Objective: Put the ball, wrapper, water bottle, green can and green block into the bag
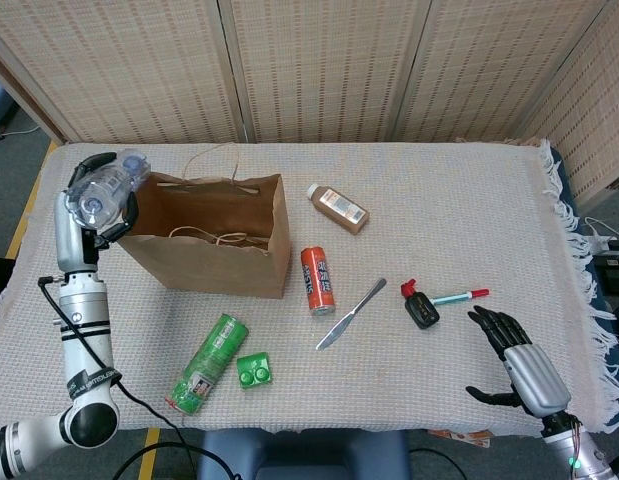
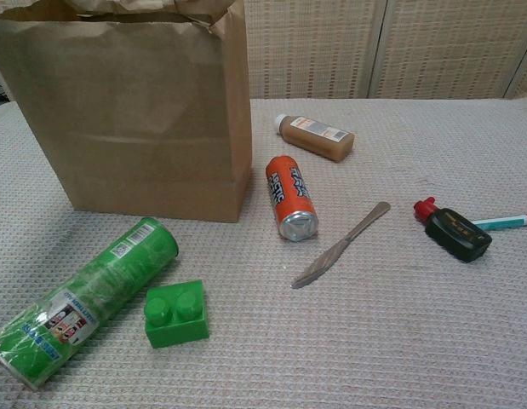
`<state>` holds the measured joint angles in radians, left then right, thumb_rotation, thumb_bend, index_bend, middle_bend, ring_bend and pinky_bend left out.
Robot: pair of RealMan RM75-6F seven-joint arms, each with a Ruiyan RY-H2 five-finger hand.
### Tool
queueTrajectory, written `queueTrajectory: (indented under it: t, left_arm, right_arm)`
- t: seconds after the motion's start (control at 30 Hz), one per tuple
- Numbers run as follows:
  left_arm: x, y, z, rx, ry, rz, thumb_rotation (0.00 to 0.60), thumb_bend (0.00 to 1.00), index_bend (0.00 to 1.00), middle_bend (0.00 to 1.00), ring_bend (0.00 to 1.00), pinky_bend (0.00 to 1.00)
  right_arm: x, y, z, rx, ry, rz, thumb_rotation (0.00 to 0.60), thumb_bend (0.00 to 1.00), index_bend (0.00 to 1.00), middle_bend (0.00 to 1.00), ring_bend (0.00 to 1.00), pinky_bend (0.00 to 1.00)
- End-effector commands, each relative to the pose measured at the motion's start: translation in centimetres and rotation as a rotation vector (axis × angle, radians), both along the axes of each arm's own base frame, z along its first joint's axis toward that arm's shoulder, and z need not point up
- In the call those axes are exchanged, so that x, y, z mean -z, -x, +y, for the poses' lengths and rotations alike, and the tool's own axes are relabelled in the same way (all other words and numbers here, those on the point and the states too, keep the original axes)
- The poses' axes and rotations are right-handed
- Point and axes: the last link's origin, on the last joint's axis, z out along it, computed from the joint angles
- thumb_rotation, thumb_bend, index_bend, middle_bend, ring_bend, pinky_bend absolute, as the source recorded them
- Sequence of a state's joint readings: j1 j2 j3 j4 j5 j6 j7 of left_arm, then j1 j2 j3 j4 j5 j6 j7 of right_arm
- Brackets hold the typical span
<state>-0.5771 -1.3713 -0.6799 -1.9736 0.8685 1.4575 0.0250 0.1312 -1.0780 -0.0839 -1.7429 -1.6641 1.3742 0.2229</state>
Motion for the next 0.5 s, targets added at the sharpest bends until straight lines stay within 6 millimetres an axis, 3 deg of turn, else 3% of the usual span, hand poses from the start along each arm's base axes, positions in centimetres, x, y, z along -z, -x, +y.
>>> queueTrajectory:
  t: [0.03, 0.27, 0.33, 0.5]
  left_arm:
    - [0.8, 0.2, -0.4, 0.006, 0.038, 0.072, 0.6, 0.67, 0.67, 0.73, 0.69, 0.75]
    - [2.5, 0.7, -0.8, -0.015, 0.127, 0.145, 0.6, 0.67, 0.66, 0.73, 0.69, 0.75]
    - [3.6, 0.1, -0.9, 0.003, 0.177, 0.158, 0.6, 0.67, 0.66, 0.73, 0.69, 0.75]
    - [3.9, -0.8, -1.3, 0.025, 0.207, 0.186, 0.6, 0.67, 0.66, 0.72, 0.69, 0.75]
  right_arm:
    - [0.0, 0.0, 0.0, -0.001, 0.001, -0.001, 0.6, 0.02, 0.0, 0.0, 0.0, 0.0]
    - [0.0, -0.1, 0.1, -0.003, 0.001, 0.001, 0.6, 0.02, 0.0, 0.0, 0.0, 0.0]
    - [0.0, -0.1, 0.1, -0.002, 0.004, 0.003, 0.6, 0.02, 0.0, 0.0, 0.0, 0.0]
    - [0.1, -0.1, 0.0, 0.0, 0.002, 0.002, 0.6, 0.02, 0.0, 0.0, 0.0, 0.0]
